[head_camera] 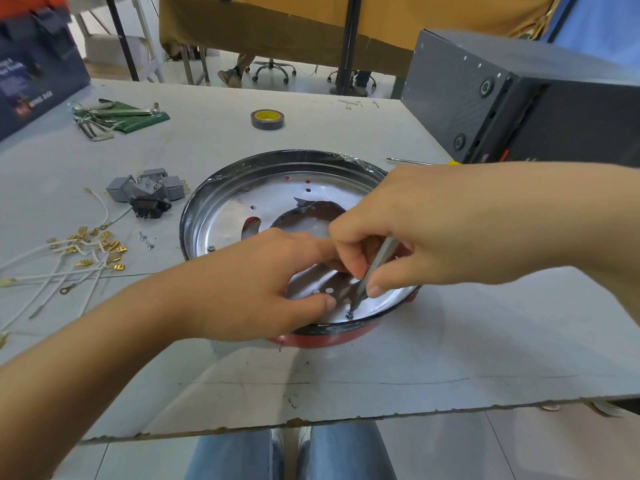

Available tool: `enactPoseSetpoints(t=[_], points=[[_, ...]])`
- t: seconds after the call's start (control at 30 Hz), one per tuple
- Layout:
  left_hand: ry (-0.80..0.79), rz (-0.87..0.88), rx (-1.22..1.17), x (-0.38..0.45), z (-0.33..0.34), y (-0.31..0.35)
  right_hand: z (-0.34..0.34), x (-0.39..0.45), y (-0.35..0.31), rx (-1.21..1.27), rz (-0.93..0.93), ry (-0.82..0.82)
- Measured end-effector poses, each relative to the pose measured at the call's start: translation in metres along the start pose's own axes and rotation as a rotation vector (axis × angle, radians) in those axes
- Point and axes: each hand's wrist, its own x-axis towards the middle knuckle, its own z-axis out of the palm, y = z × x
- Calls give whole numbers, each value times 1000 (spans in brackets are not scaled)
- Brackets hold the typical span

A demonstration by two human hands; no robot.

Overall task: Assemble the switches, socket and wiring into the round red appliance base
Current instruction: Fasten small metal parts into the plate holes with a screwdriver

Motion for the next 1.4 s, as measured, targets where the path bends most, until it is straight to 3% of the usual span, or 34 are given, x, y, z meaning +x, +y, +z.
enactPoseSetpoints(t=[0.13, 0.67, 0.87, 0.97, 1.23, 1.4], points=[[4, 7, 4, 0, 1, 0, 4, 8, 7, -151, -60, 79], [-10, -2, 27, 0, 0, 0, 15, 8, 16, -141, -33, 191], [-3, 20, 1, 1, 0, 0, 11, 3, 14, 80, -10, 104], [20, 14, 7, 1, 1, -1, 9, 7, 19, -75, -42, 102], [-10, 3, -4, 1, 0, 2, 7, 9, 18, -207, -63, 96], [-20, -12, -9, 1, -1, 4, 11, 9, 15, -155, -1, 142]])
